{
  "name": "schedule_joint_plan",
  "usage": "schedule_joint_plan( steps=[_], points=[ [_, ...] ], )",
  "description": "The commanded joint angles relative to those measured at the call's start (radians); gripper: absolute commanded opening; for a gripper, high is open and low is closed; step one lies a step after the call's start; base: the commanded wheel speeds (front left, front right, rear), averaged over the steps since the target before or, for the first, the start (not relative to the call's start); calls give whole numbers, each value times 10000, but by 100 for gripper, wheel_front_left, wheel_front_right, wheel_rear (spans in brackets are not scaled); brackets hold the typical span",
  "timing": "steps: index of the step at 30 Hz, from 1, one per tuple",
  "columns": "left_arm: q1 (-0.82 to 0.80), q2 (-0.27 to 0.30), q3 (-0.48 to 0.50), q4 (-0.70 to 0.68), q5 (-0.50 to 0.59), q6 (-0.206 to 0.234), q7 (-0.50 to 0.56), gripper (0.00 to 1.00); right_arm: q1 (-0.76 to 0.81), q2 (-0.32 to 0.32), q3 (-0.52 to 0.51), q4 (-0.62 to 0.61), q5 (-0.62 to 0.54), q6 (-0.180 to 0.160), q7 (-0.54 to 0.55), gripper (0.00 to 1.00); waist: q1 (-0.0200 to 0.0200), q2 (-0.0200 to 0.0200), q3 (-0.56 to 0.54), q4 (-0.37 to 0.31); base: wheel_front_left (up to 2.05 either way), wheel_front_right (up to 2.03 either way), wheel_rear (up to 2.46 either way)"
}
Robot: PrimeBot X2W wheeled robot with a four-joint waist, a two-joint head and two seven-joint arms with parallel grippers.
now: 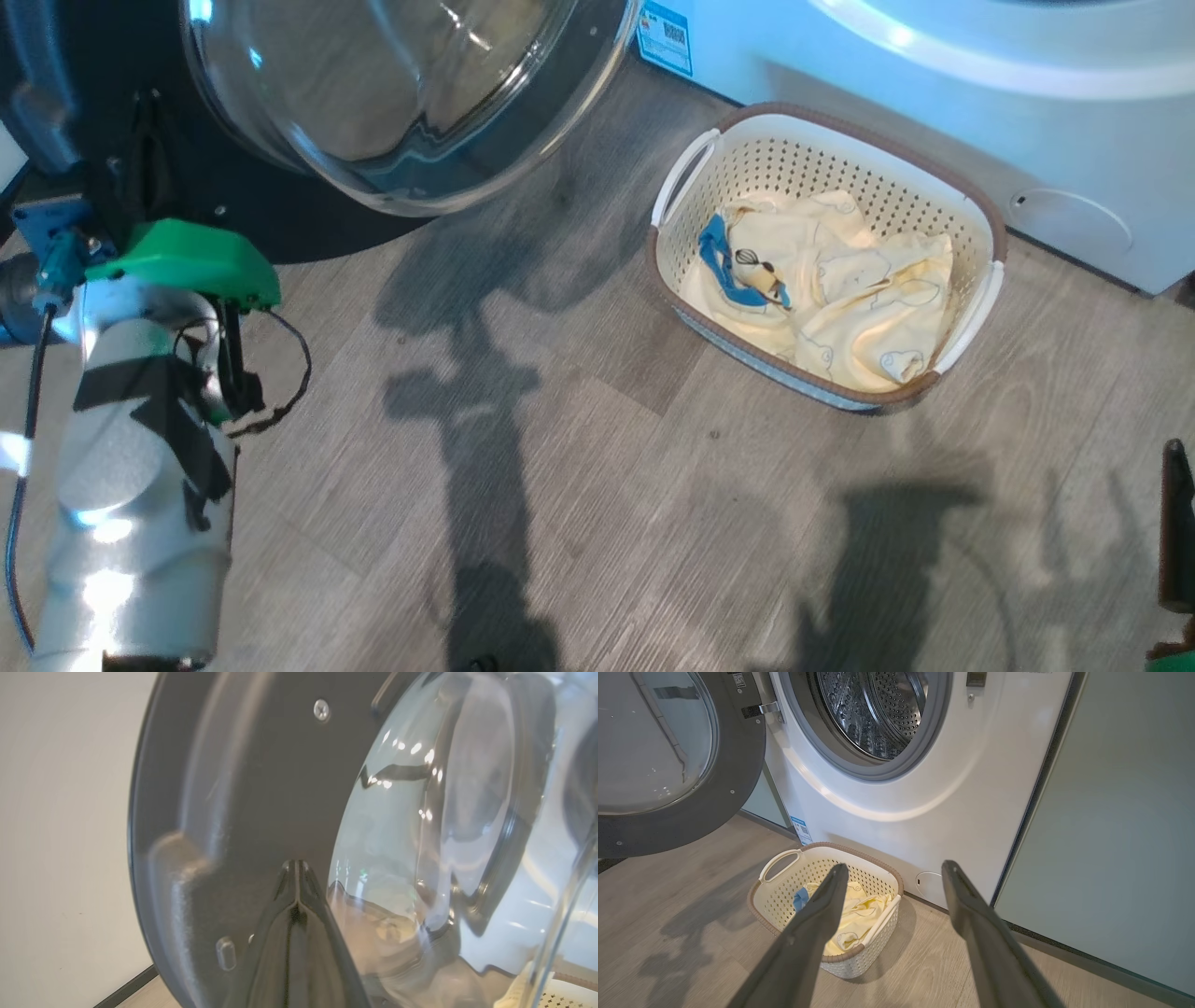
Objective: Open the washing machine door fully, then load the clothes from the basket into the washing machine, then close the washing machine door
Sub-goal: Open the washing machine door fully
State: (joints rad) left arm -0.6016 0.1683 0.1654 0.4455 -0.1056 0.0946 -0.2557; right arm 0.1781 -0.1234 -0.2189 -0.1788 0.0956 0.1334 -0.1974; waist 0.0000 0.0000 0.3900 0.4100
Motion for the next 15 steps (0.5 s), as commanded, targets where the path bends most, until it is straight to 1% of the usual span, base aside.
schedule_joint_plan(
  steps=[1,8,15],
  points=[
    [151,348,497,-485,137,-86,-60,0,-69,-158,269,-236,-22,-27,5,100,0,0,-173,-23,0,0,0],
    [1085,-71,787,-1303,181,-268,-60,0,-53,53,396,22,-37,-27,-104,100,0,0,-659,-160,0,0,0],
    [2701,-596,1009,-2686,203,-490,-60,0,-141,368,616,390,-95,-27,-313,100,0,0,-1331,-610,0,0,0]
  ],
)
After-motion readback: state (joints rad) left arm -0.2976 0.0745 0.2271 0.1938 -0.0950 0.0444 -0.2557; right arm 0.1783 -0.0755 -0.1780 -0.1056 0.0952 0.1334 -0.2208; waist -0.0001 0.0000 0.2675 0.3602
